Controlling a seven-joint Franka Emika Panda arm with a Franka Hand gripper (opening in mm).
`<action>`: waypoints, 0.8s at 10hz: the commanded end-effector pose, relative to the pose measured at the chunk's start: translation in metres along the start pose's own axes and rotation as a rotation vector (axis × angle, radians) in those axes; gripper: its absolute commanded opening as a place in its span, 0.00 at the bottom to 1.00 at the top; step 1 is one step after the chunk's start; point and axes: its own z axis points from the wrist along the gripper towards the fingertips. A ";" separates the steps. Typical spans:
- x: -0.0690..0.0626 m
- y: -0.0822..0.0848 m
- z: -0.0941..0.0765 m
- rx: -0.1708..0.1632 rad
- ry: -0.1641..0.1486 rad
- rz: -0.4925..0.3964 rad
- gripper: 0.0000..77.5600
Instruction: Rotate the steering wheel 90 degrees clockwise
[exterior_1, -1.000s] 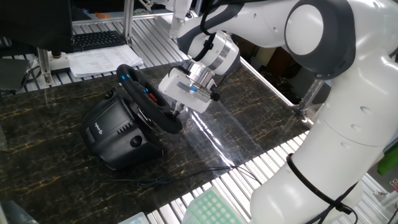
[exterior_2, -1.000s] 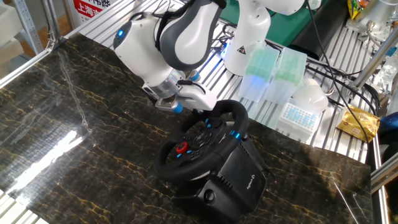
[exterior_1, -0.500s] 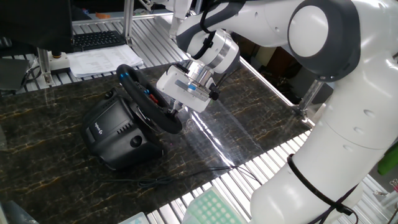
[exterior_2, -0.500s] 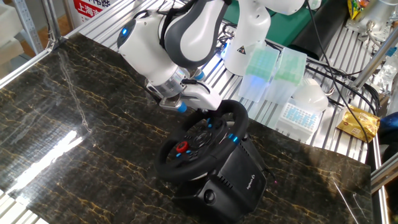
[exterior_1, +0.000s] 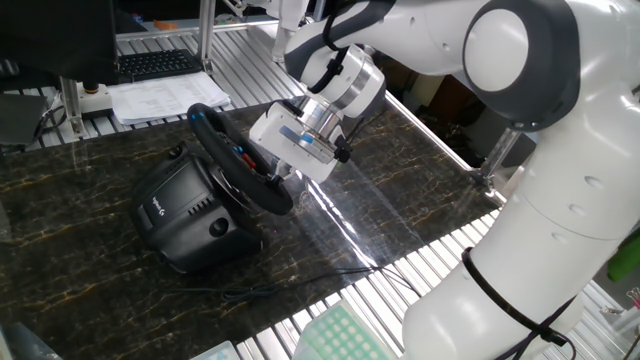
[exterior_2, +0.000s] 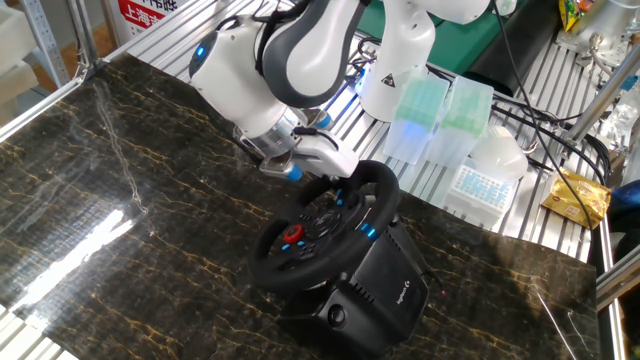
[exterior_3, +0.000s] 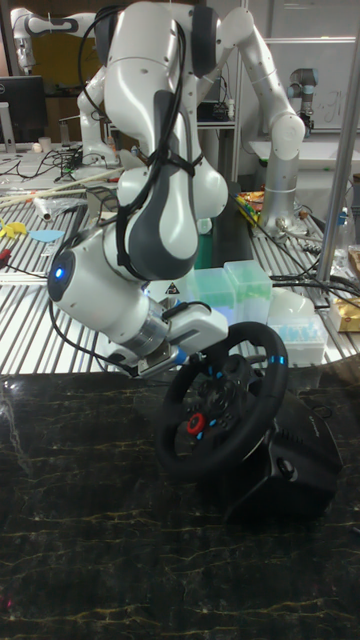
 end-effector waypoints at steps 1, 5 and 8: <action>0.002 0.007 -0.002 -0.052 0.003 0.017 0.00; 0.005 0.018 -0.003 -0.082 0.002 0.041 0.00; 0.006 0.026 -0.001 -0.114 -0.002 0.059 0.00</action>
